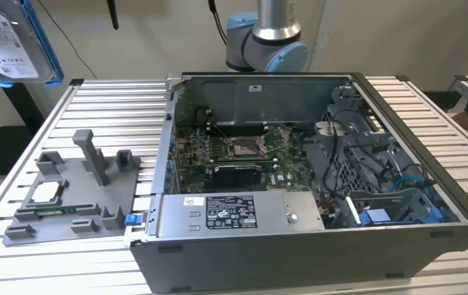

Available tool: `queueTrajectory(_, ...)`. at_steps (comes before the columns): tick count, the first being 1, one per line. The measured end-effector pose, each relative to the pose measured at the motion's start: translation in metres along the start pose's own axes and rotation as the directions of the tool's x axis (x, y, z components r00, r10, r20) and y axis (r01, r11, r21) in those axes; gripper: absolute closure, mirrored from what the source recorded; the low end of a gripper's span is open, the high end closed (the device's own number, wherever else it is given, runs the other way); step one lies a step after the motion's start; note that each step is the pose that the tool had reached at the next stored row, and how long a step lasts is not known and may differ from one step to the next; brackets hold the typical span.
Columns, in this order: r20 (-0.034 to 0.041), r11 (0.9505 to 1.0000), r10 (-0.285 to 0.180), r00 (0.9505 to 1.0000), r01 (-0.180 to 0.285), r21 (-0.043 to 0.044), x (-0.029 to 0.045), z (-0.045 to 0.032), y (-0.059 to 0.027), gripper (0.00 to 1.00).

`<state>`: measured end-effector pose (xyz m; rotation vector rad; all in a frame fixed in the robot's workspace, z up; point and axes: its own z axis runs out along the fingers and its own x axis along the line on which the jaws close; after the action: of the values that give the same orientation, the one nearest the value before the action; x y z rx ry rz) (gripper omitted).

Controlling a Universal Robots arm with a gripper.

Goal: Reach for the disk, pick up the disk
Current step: 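Pick up the disk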

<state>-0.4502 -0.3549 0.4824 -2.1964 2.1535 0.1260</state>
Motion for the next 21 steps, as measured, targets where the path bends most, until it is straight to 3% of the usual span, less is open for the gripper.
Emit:
queueTrajectory(10,0.0000,1.0000,0.000,1.0000,0.000,0.0000,0.0004,-0.0004,-0.0249,1.00)
queueTrajectory(21,0.0000,1.0000,0.000,1.0000,0.000,0.0001,0.0011,-0.0008,-0.0592,1.00)
